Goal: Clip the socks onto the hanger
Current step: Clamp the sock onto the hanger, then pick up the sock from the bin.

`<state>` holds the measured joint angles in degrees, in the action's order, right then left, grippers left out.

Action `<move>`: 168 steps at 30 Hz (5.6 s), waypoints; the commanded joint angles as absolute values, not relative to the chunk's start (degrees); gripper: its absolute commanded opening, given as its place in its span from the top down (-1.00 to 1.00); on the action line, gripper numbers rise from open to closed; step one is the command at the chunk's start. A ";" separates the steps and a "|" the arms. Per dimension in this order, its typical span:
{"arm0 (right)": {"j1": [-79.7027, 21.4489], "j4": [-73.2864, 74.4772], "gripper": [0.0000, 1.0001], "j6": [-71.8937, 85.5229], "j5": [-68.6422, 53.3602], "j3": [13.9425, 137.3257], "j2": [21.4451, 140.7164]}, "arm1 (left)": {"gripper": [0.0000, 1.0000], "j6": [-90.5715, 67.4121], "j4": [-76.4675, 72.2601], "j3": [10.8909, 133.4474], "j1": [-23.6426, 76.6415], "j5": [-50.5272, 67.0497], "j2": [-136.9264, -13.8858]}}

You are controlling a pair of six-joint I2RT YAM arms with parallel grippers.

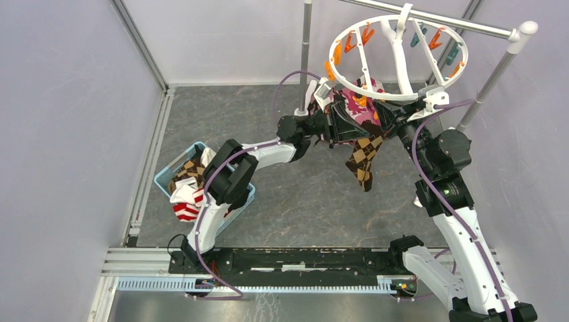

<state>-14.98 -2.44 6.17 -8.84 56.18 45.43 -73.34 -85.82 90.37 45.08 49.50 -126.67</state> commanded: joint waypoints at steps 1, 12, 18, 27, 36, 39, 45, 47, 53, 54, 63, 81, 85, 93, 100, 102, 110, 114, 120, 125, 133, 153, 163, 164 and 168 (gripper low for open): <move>-15.19 -1.52 0.95 6.75 -11.86 58.45 44.65 | 0.96 -75.83 -99.52 93.62 44.87 47.80 -126.94; -15.19 -0.97 0.95 6.42 -12.37 58.62 44.47 | 0.96 -76.76 -99.47 94.82 44.47 46.11 -127.51; -15.19 -1.05 0.95 6.53 -13.24 58.54 44.61 | 0.96 -76.92 -98.96 95.22 44.38 45.71 -127.67; -15.17 -0.99 0.95 6.53 -13.67 58.71 44.82 | 0.96 -76.63 -97.39 96.01 44.32 45.35 -127.65; -15.14 -0.66 0.95 6.02 -13.68 58.62 45.09 | 0.96 -79.05 -99.51 96.50 44.25 45.02 -127.10; -15.16 -0.54 0.95 5.90 -13.80 58.62 45.07 | 0.96 -79.23 -99.51 96.59 44.30 44.73 -126.84; -15.20 -0.28 0.94 5.72 -13.97 58.67 45.10 | 0.96 -79.46 -99.52 96.57 44.30 44.28 -126.65; -15.21 -0.20 0.93 5.76 -14.13 58.77 45.10 | 0.95 -79.39 -99.50 96.66 44.23 44.04 -126.64; -15.14 -0.16 0.93 5.71 -14.31 58.95 45.13 | 0.96 -79.64 -99.48 97.16 43.95 43.49 -126.99; -15.19 -0.17 0.92 5.65 -14.37 58.96 45.10 | 0.95 -79.71 -99.57 97.12 43.87 43.44 -127.01; -15.22 -0.11 0.65 5.68 -14.56 58.93 45.10 | 0.96 -79.78 -99.48 97.25 43.86 43.32 -127.04; -15.20 2.90 -0.48 3.73 -10.62 57.52 40.48 | 0.25 -77.86 -98.97 90.44 43.70 40.66 -124.90; -15.16 4.65 -0.65 1.96 -6.91 54.72 35.95 | -0.06 -74.93 -98.96 81.34 43.17 39.50 -121.58; -15.17 7.05 -0.76 1.88 -4.39 46.74 27.00 | -0.30 -67.27 -96.86 65.53 41.94 38.06 -113.80; -15.19 9.52 -0.74 3.42 -11.16 39.02 18.38 | -0.33 -49.70 -81.02 47.98 41.99 35.19 -100.57; -15.17 8.53 -0.73 3.94 -15.70 35.18 15.85 | -0.36 -41.82 -70.79 42.77 42.28 32.12 -93.78; -15.20 1.22 -0.70 4.48 -31.39 23.31 15.58 | -0.70 -19.08 -24.96 34.22 43.33 13.71 -64.18; -15.27 -4.37 -0.68 4.05 -36.29 19.77 18.27 | -0.89 -17.40 -13.17 32.29 43.33 7.07 -54.48; -15.28 -9.02 -0.65 6.58 -36.41 16.78 20.60 | -1.00 -18.74 -0.46 32.92 43.33 -4.50 -45.93; -15.38 -13.11 -0.64 8.66 -36.58 13.52 21.34 | -1.00 -21.87 7.69 34.95 43.32 -14.01 -40.72; -15.82 -16.67 -0.64 8.86 -36.75 12.05 24.22 | -0.75 -24.18 25.67 43.85 42.45 -34.29 -42.46; -16.02 -18.30 -0.64 8.46 -34.72 9.76 25.40 | -0.15 -26.38 28.81 40.35 12.84 -23.53 -47.55; -16.13 -18.20 -0.64 8.18 -34.45 9.73 26.36 | 0.20 -27.62 27.32 38.36 12.48 -25.38 -51.92; -16.11 -18.17 -0.64 8.19 -34.21 9.84 26.45 | 0.27 -27.60 27.58 38.33 12.48 -25.46 -52.30; -16.16 -17.98 -0.64 8.02 -33.86 9.93 26.80 | 0.45 -27.77 29.22 39.58 12.49 -26.34 -52.05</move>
